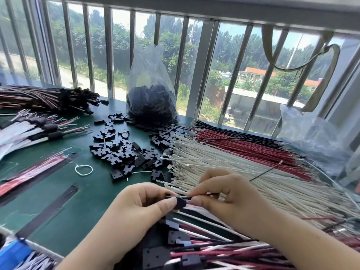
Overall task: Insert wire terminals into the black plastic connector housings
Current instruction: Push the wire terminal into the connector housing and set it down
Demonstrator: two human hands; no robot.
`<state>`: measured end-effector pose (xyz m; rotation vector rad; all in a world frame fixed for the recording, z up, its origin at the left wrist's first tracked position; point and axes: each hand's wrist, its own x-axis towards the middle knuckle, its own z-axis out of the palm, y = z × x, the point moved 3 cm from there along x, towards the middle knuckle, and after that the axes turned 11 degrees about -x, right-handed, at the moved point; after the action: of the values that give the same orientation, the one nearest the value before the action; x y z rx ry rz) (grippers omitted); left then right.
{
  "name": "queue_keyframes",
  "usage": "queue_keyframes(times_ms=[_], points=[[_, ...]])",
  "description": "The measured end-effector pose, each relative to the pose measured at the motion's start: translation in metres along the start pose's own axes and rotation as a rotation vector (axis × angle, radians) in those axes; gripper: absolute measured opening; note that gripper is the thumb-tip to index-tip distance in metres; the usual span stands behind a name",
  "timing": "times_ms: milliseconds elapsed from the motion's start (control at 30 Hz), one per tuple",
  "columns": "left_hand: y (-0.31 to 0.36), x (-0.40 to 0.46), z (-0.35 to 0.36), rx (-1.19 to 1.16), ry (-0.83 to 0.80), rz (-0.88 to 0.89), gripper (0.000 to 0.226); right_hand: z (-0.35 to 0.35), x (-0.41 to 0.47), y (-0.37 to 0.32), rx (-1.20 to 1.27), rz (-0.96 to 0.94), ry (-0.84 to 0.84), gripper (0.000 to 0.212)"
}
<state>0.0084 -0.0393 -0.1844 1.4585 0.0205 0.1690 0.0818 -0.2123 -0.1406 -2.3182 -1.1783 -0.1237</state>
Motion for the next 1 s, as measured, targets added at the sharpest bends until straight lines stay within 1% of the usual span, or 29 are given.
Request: queue_keyframes(times_ms=[67, 167, 233, 267, 367, 433, 533, 567, 633, 667, 733, 800, 833, 867, 900, 967, 1000], points=[[-0.001, 0.001, -0.001, 0.026, 0.033, 0.003, 0.023, 0.000, -0.001, 0.002, 0.016, 0.031, -0.018, 0.017], [-0.003, 0.003, -0.001, 0.080, 0.071, 0.031, 0.022, 0.003, -0.001, 0.003, 0.013, 0.048, 0.029, 0.012], [-0.003, 0.004, 0.000, 0.125, 0.070, 0.049, 0.010, 0.006, -0.001, 0.000, -0.027, 0.027, 0.043, 0.008], [-0.003, 0.004, 0.000, 0.134, 0.067, 0.054, 0.007, 0.007, -0.001, -0.002, -0.042, 0.012, 0.045, 0.004], [-0.001, 0.004, 0.002, 0.149, 0.065, 0.074, 0.017, 0.009, 0.000, -0.006, -0.059, -0.027, 0.071, 0.004], [-0.001, 0.005, 0.003, 0.156, 0.068, 0.093, 0.016, 0.011, 0.001, -0.007, -0.066, -0.033, 0.080, 0.004], [-0.001, 0.006, 0.004, 0.113, 0.078, 0.112, 0.010, 0.008, 0.003, -0.004, -0.020, -0.011, 0.060, 0.010], [-0.001, 0.005, 0.004, 0.088, 0.077, 0.111, 0.014, 0.005, 0.004, -0.003, -0.003, -0.001, 0.048, 0.012], [0.001, 0.004, 0.003, 0.035, 0.069, 0.103, 0.028, 0.000, 0.006, 0.000, 0.000, 0.017, -0.009, 0.015], [0.001, 0.003, 0.003, 0.019, 0.072, 0.095, 0.030, -0.001, 0.007, 0.002, -0.009, 0.029, -0.060, 0.016], [-0.001, 0.003, 0.000, -0.021, 0.109, 0.068, 0.025, -0.002, 0.008, 0.006, -0.001, 0.057, -0.152, 0.019], [-0.001, 0.003, -0.002, -0.092, 0.165, 0.059, 0.011, -0.007, 0.005, 0.010, 0.069, 0.126, -0.204, 0.025], [0.001, 0.003, -0.001, -0.104, 0.164, 0.059, 0.010, -0.012, 0.004, 0.012, 0.101, 0.157, -0.224, 0.029], [0.003, 0.002, 0.000, -0.107, 0.147, 0.061, 0.014, -0.019, 0.002, 0.014, 0.123, 0.176, -0.240, 0.033], [0.004, 0.001, 0.000, -0.105, 0.135, 0.065, 0.024, -0.028, 0.000, 0.016, 0.148, 0.184, -0.252, 0.033], [0.006, 0.000, -0.002, -0.163, 0.133, 0.066, 0.042, -0.045, -0.005, 0.017, 0.246, 0.163, -0.312, 0.023], [0.007, 0.000, -0.004, -0.216, 0.139, 0.060, 0.049, -0.051, -0.008, 0.017, 0.309, 0.134, -0.384, 0.018]])
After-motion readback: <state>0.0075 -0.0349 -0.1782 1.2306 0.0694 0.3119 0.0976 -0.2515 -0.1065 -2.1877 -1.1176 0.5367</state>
